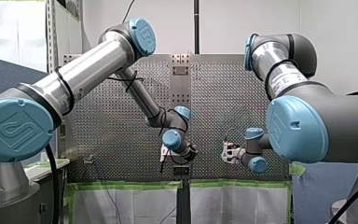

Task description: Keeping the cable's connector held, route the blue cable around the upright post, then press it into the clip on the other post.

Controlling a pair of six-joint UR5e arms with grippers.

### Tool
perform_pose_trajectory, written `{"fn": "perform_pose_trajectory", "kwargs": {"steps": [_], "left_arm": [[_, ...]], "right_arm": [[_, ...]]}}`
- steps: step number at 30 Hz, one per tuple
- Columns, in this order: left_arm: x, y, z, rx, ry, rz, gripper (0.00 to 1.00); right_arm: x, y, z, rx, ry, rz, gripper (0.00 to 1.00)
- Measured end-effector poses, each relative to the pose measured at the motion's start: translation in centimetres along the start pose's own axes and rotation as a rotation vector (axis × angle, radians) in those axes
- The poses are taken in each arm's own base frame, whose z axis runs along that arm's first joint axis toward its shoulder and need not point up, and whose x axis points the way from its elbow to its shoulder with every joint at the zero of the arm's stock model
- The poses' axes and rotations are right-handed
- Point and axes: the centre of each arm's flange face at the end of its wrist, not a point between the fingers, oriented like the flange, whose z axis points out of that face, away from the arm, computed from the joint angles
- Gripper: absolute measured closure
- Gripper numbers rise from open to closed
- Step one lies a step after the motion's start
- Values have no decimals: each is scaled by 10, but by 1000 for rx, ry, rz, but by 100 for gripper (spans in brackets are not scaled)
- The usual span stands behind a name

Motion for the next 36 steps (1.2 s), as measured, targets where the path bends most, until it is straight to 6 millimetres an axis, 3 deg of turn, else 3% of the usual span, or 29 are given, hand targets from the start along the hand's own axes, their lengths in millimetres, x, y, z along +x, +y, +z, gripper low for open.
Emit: {"fn": "perform_pose_trajectory", "kwargs": {"steps": [7,19,36], "left_arm": [[-6,-5,-10,-29,-13,24,0],[-26,-14,-58,-60,-71,7,0],[-36,7,-133,-130,5,-56,0]], "right_arm": [[0,0,0,3,0,2,100],[0,0,0,4,0,3,100],[-1,1,-1,2,-5,5,100]]}}
